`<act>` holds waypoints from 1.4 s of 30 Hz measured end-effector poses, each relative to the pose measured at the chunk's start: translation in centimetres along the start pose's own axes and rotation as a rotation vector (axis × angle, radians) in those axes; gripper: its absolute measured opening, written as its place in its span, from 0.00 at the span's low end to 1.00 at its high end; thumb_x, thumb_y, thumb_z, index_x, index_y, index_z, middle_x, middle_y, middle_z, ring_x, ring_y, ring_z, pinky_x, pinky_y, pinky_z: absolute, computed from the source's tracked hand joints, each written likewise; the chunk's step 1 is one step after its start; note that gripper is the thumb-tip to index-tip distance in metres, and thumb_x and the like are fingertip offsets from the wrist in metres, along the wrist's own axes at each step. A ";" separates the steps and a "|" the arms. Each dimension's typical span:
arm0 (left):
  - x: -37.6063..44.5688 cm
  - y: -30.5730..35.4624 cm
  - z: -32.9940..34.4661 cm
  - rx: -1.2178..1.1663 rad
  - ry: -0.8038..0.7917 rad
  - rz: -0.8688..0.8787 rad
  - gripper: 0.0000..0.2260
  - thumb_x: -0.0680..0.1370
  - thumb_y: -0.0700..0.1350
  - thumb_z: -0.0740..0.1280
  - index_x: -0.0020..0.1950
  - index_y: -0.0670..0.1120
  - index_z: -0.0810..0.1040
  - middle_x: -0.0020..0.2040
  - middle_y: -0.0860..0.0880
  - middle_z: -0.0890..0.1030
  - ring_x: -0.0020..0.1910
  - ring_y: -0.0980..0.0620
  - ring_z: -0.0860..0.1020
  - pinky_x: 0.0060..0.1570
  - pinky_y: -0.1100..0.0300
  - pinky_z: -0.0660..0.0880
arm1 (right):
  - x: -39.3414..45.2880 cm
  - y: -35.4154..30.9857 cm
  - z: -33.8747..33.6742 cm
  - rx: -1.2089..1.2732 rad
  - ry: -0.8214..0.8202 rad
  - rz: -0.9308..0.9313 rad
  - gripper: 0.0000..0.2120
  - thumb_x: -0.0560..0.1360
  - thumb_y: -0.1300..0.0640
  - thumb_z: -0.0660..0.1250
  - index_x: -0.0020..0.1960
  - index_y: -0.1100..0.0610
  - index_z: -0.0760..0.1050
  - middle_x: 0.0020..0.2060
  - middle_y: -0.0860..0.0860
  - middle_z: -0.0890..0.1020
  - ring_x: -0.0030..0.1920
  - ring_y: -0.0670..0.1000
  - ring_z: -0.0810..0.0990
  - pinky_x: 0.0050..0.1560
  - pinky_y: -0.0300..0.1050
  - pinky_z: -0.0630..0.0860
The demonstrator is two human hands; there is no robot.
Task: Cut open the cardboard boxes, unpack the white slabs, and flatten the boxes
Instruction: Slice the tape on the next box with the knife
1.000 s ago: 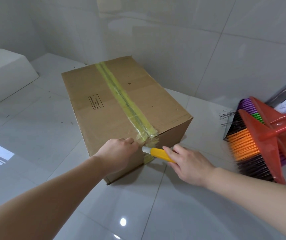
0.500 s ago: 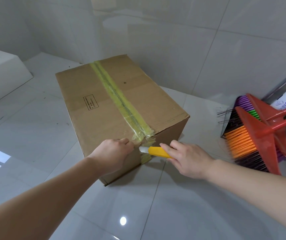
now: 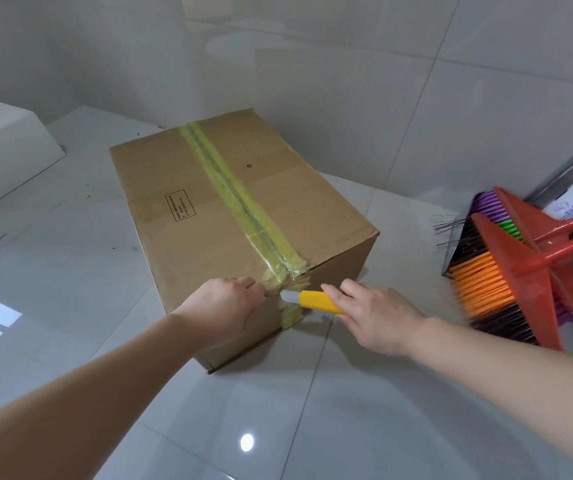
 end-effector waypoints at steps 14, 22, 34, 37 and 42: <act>0.3 0.0 0.2 -0.026 -0.019 -0.010 0.02 0.76 0.38 0.63 0.46 0.42 0.76 0.39 0.46 0.76 0.34 0.43 0.75 0.33 0.55 0.72 | -0.1 2.6 -1.1 -0.089 0.056 -0.080 0.27 0.61 0.56 0.80 0.58 0.62 0.80 0.36 0.54 0.78 0.27 0.54 0.77 0.19 0.40 0.67; 0.1 0.6 -0.5 -0.024 0.073 0.005 0.04 0.75 0.40 0.67 0.41 0.44 0.74 0.35 0.48 0.76 0.31 0.45 0.75 0.27 0.59 0.69 | -2.0 2.8 -1.2 -0.052 0.009 -0.070 0.26 0.64 0.54 0.78 0.60 0.61 0.79 0.38 0.53 0.79 0.28 0.54 0.78 0.20 0.41 0.69; 0.7 -0.1 -1.1 -0.220 0.156 -0.273 0.16 0.78 0.55 0.62 0.34 0.48 0.68 0.31 0.53 0.71 0.29 0.52 0.69 0.29 0.60 0.66 | 1.4 3.2 -3.5 0.213 0.095 0.118 0.18 0.80 0.55 0.61 0.68 0.59 0.71 0.47 0.54 0.79 0.40 0.60 0.78 0.36 0.53 0.75; 1.3 0.1 -2.2 -0.370 0.264 -0.329 0.16 0.78 0.49 0.63 0.32 0.45 0.70 0.29 0.51 0.72 0.30 0.52 0.69 0.30 0.59 0.67 | 3.7 1.6 -3.9 0.462 0.126 0.206 0.09 0.80 0.55 0.61 0.53 0.60 0.74 0.38 0.50 0.74 0.38 0.57 0.73 0.38 0.50 0.69; 0.6 -0.4 -2.1 -0.098 0.058 -0.259 0.09 0.78 0.52 0.59 0.42 0.50 0.75 0.40 0.54 0.76 0.37 0.52 0.73 0.33 0.61 0.69 | 6.7 -0.2 -4.4 0.531 0.074 0.297 0.15 0.79 0.53 0.63 0.37 0.59 0.67 0.29 0.49 0.68 0.32 0.54 0.67 0.35 0.49 0.64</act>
Point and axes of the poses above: each hand's wrist, its own x-axis towards the middle knuckle, its own z-axis out of the palm, y = z × x, the point moved 3 cm from there along x, towards the middle knuckle
